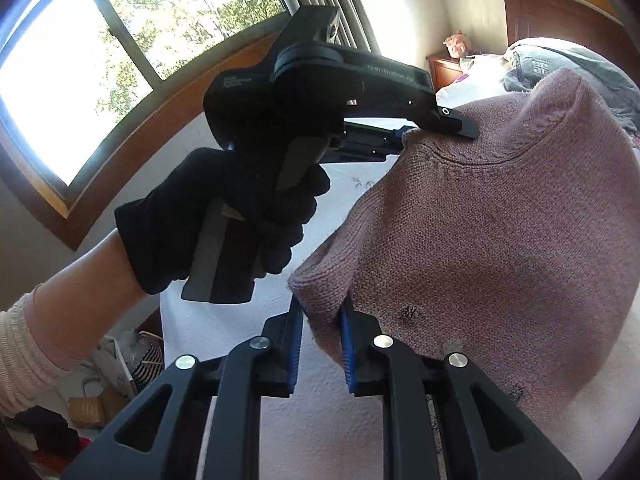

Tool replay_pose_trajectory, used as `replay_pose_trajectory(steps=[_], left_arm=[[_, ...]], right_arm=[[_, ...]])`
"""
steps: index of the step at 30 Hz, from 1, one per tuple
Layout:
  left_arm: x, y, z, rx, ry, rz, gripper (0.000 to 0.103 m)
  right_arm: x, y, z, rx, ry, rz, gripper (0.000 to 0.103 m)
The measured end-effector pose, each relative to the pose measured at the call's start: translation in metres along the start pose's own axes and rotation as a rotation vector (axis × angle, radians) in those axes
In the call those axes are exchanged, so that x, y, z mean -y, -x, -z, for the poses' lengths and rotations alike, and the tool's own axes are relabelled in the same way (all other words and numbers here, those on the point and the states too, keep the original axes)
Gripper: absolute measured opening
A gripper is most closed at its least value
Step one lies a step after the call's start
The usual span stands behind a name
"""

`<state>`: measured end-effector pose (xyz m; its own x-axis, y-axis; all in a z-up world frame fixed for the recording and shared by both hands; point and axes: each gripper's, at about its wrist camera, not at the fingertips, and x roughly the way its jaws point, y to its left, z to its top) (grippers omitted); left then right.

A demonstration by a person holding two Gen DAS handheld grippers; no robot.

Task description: Fold small clothes

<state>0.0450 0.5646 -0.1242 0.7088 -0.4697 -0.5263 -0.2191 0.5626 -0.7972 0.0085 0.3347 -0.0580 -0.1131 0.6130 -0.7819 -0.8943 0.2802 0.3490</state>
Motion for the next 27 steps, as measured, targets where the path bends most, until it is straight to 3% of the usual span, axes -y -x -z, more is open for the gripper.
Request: replay_pose_trajectory(steps=[9, 12, 15, 17, 20, 23, 27], left_arm=[[-0.056, -0.006, 0.018, 0.021, 0.067, -0.023, 0.024], [-0.062, 0.002, 0.02, 0.02, 0.092, -0.008, 0.035], [-0.06, 0.023, 0.015, 0.062, 0.091, -0.019, 0.044], [-0.052, 0.041, 0.007, 0.111, 0.06, -0.025, 0.044], [-0.026, 0.048, -0.005, 0.132, -0.027, -0.035, 0.05], [-0.004, 0.029, -0.016, 0.079, -0.1, -0.055, 0.056], [-0.003, -0.012, -0.023, -0.01, -0.094, -0.114, 0.058]], right_arm=[[0.005, -0.061, 0.024, -0.125, -0.046, 0.005, 0.022], [0.004, -0.053, 0.021, -0.13, -0.06, -0.036, 0.034], [0.002, -0.019, 0.019, -0.091, -0.044, -0.065, 0.043], [0.006, 0.012, 0.012, -0.03, -0.021, -0.021, 0.052], [0.027, 0.051, -0.002, 0.055, -0.038, 0.13, 0.053], [0.06, 0.071, -0.02, 0.094, -0.098, 0.294, 0.054], [0.105, 0.07, -0.03, 0.067, -0.163, 0.333, 0.054]])
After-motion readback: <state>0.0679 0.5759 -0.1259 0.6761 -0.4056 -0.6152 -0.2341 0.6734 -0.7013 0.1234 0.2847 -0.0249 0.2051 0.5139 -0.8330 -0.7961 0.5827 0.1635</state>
